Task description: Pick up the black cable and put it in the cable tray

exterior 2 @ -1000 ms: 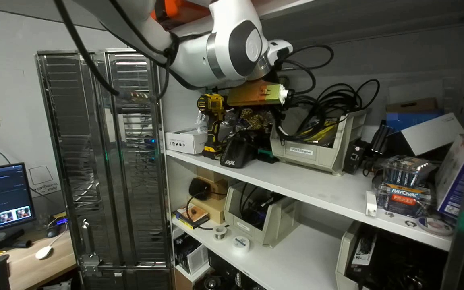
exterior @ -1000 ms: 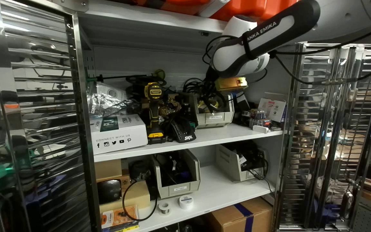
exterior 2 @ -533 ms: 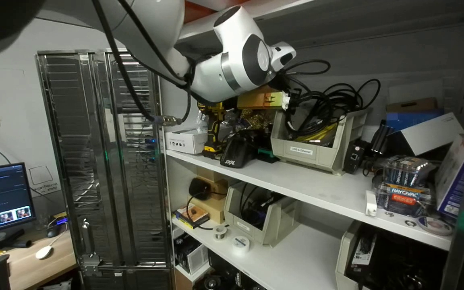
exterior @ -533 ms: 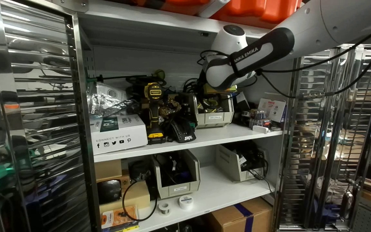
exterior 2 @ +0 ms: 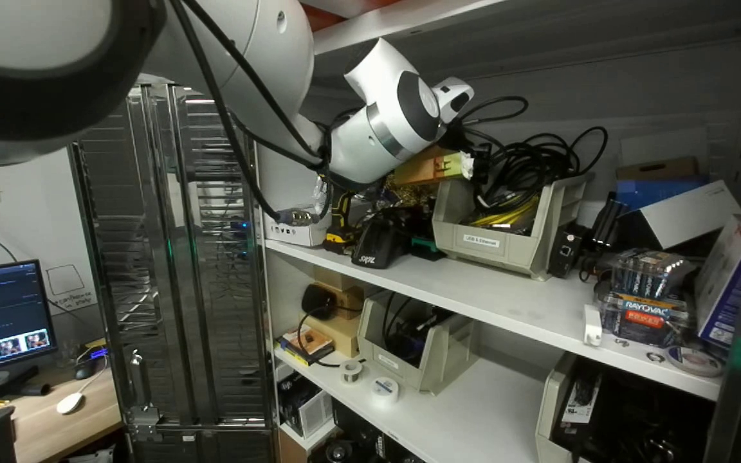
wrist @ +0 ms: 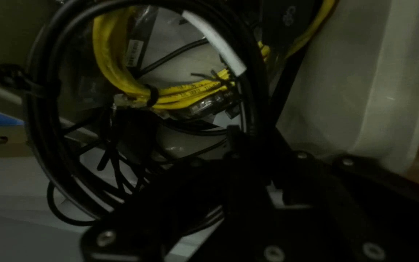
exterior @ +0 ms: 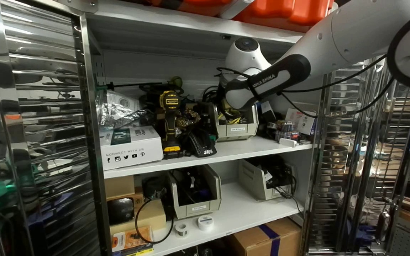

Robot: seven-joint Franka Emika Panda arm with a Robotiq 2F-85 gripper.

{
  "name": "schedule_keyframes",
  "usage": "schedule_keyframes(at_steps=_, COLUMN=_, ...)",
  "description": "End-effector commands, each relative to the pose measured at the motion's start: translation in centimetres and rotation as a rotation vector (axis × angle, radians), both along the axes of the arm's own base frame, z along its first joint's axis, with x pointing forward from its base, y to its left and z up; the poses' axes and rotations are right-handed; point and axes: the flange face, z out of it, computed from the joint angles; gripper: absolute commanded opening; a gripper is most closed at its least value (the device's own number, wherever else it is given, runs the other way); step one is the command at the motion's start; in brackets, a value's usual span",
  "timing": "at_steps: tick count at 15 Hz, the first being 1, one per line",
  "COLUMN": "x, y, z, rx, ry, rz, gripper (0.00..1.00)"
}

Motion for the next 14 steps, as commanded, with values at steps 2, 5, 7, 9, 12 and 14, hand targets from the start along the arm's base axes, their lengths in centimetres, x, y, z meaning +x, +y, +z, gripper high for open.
schedule_keyframes(at_steps=2, x=0.8, y=0.1, z=0.5, rx=-0.060, ry=-0.029, rz=-0.012, gripper=0.52)
schedule_keyframes(at_steps=5, x=-0.3, y=-0.1, z=0.8, rx=-0.044, ry=0.002, rz=-0.003, gripper=0.75)
schedule_keyframes(at_steps=7, x=-1.3, y=-0.1, z=1.2, rx=-0.035, ry=0.023, rz=0.011, gripper=0.89)
schedule_keyframes(at_steps=9, x=-2.8, y=-0.1, z=1.2, rx=-0.025, ry=0.068, rz=0.027, gripper=1.00)
schedule_keyframes(at_steps=12, x=-5.6, y=-0.1, z=0.1, rx=-0.009, ry=0.159, rz=0.057, gripper=1.00)
schedule_keyframes(at_steps=14, x=-7.6, y=0.0, z=-0.5, rx=-0.001, ry=0.183, rz=0.073, gripper=1.00)
